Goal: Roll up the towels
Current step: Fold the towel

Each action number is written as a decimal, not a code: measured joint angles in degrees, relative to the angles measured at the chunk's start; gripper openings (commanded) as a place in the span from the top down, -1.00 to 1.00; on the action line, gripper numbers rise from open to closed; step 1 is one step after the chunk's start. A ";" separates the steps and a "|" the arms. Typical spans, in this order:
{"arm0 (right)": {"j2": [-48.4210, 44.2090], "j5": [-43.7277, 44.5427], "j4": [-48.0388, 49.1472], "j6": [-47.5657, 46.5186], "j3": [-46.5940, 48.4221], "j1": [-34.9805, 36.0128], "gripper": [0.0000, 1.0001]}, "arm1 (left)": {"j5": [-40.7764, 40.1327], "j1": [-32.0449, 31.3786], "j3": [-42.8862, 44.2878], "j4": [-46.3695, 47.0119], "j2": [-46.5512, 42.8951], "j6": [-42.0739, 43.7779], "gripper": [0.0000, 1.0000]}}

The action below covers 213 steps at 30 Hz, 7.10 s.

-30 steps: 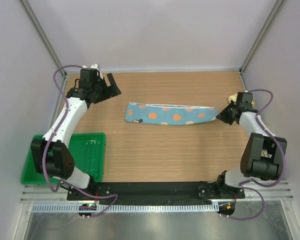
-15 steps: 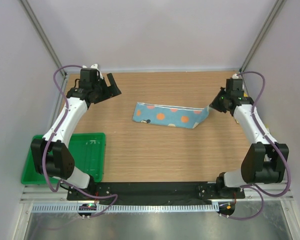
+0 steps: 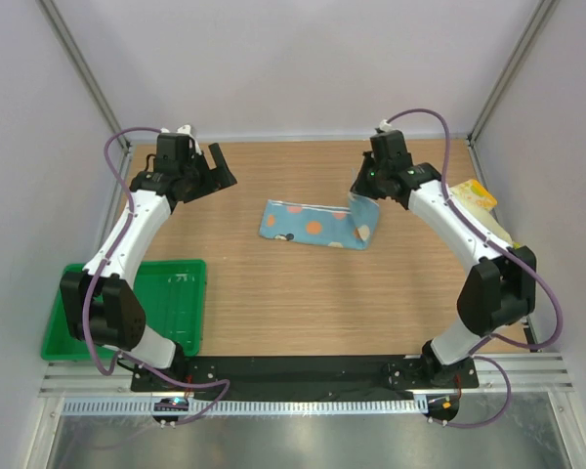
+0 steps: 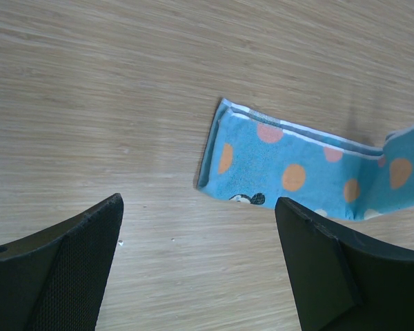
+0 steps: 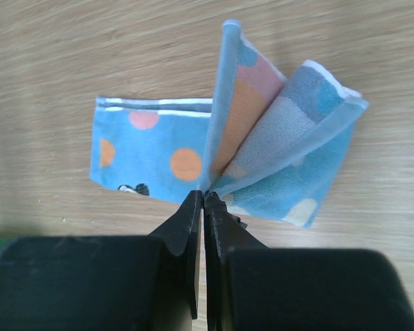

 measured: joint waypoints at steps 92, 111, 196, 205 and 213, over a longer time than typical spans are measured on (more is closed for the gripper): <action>14.36 -7.34 3.61 -1.29 -12.63 4.85 0.44 | -0.48 -16.15 6.25 0.98 27.28 -3.48 0.10; 13.97 -7.28 3.50 -1.31 -12.92 4.85 0.70 | 0.52 -16.61 8.46 1.42 27.76 -3.67 0.35; 18.97 -23.93 10.29 -1.09 -13.51 -0.61 0.98 | -4.92 -20.02 21.31 -7.19 39.26 -2.45 -0.14; 14.93 -25.16 12.17 0.94 -18.51 -0.35 0.08 | -4.72 -20.55 25.64 -7.28 42.12 1.11 -0.14; 14.34 -23.26 1.79 -1.33 -9.16 -0.04 -0.21 | -8.74 -20.61 28.28 -10.12 41.42 3.45 -0.25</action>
